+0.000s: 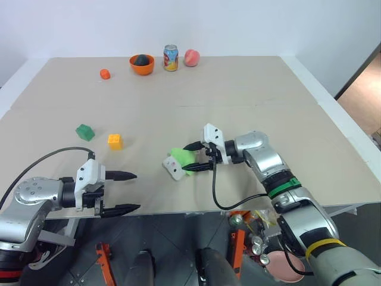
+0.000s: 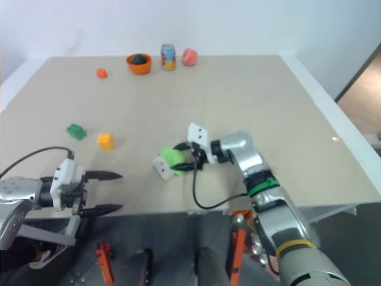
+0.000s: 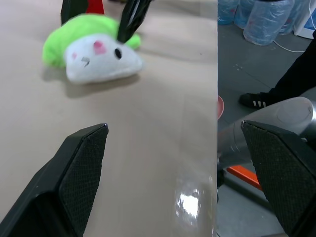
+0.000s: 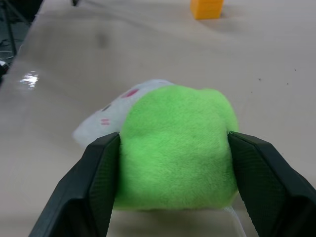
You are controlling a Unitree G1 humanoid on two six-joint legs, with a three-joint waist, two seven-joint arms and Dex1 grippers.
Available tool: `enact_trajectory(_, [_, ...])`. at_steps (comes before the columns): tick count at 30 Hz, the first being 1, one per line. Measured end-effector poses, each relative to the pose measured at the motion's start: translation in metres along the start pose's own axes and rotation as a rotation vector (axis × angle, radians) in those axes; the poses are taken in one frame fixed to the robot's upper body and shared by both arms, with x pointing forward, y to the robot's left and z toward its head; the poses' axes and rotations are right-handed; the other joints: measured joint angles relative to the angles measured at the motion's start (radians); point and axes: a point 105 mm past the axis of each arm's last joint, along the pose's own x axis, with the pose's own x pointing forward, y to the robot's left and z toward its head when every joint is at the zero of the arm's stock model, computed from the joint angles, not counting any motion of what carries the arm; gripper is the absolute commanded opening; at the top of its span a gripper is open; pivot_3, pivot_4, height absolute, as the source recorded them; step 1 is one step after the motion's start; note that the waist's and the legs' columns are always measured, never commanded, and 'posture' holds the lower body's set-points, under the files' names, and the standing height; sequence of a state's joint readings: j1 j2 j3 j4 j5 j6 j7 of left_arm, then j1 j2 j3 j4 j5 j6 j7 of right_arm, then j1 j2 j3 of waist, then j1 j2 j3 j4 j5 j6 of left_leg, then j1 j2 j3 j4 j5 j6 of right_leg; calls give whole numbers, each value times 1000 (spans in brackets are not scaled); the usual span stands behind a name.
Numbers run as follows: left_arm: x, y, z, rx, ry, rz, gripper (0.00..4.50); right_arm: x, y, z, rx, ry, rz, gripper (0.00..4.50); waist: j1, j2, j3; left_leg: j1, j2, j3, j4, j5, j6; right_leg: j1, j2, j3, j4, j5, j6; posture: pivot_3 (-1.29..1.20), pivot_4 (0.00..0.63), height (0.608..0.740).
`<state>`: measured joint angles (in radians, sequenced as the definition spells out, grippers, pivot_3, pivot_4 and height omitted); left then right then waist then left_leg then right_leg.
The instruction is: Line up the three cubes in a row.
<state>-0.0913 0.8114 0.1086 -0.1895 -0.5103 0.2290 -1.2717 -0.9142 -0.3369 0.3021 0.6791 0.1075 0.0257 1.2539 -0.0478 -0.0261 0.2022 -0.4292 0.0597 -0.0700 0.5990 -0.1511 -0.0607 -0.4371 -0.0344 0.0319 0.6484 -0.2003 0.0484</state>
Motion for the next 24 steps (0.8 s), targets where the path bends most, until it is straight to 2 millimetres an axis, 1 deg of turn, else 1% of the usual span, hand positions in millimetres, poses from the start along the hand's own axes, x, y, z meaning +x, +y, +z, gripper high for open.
enact_trajectory(2, [2, 0, 2, 1, -2, 2, 4500, 1, 1, -1, -2, -4, 6, 1596, 0, 0, 0, 0, 1, 0, 0, 0, 0, 0, 1, 0, 0, 0, 0, 0, 150, 740])
enact_trajectory(3, [4, 2, 5, 10, -10, 6, 4500, 0, 3, -2, 1, -10, 8, 1334, 0, 0, 0, 1, 1, 0, 0, 0, 0, 1, 1, 0, 1, 0, 0, 0, 150, 740])
enact_trajectory(4, [5, 3, 8, 21, -17, 9, 4500, 0, 5, -3, 7, -18, 9, 932, 0, 0, 0, 2, 1, 0, 0, 0, 0, 1, 1, 0, 1, 0, 0, 0, 150, 740])
enact_trajectory(5, [7, 5, 10, 30, -22, 11, 4500, 0, 6, -4, 12, -25, 8, 623, 0, 0, 0, 2, 1, 0, 0, 0, 0, 1, 1, 0, 1, 0, 0, 0, 150, 740])
enact_trajectory(7, [7, 6, 12, 35, -25, 12, 4500, -1, 7, -5, 17, -30, 8, 148, 0, 0, 0, 3, 1, 0, 0, 0, 0, 2, 1, 1, 1, 0, -1, 0, 150, 740])
enact_trajectory(11, [23, 12, 23, 70, -75, 13, 4500, -9, 19, -8, 26, -50, -20, 148, 3, 0, 0, 3, 1, 0, 0, 0, 0, 3, 1, 1, 1, 0, -1, 0, 150, 740])
enact_trajectory(14, [32, 14, 27, 76, -102, 15, 4500, -22, 34, -9, 78, -79, -35, 148, 7, 0, 0, 2, 1, 0, 0, 0, 0, 3, 1, 2, 1, 0, 1, 0, 150, 740])
enact_trajectory(15, [36, 16, 29, 76, -118, 17, 4500, -33, 46, -8, 122, -109, -40, 148, 10, 0, 0, 1, 1, 0, 1, 0, 0, 2, 1, 2, 1, -1, 1, 0, 150, 740])
enact_trajectory(16, [38, 16, 28, 72, -123, 17, 4500, -40, 51, -5, 147, -132, -46, 148, 11, 0, 0, 1, 1, 0, 1, 0, 0, 2, 1, 2, 1, -1, 2, 0, 150, 740])
enact_trajectory(17, [40, 16, 28, 67, -124, 20, 4500, -49, 54, 1, 156, -156, -59, 148, 11, 0, 0, 1, 1, 0, 1, 0, 0, 2, 1, 3, 1, -1, 2, 0, 150, 740])
enact_trajectory(18, [44, 17, 28, 66, -127, 15, 4500, -63, 54, 12, 148, -187, -87, 148, 8, 0, 0, 1, 1, 1, 2, 0, 0, 1, 2, 3, 1, 0, 1, 0, 150, 740])
enact_trajectory(20, [46, 17, 30, 70, -135, 16, 4500, -84, 51, 28, 125, -225, -147, 148, 4, 0, 0, 2, 1, 1, 2, 0, 0, 2, 2, 3, 1, 1, 1, 0, 150, 740])
enact_trajectory(22, [50, 21, 33, 71, -152, 27, 4500, -118, 41, 43, 92, -257, -281, 148, 4, 0, 0, 4, 1, 1, 3, 0, 0, 4, 2, 3, 1, 1, 0, 0, 150, 740])
enact_trajectory(24, [53, 23, 31, 62, -152, 32, 4500, -144, 27, 45, 75, -245, -439, 148, 3, 0, 0, 5, 1, 2, 4, 0, 0, 5, 2, 4, 1, 1, 0, 0, 150, 740])
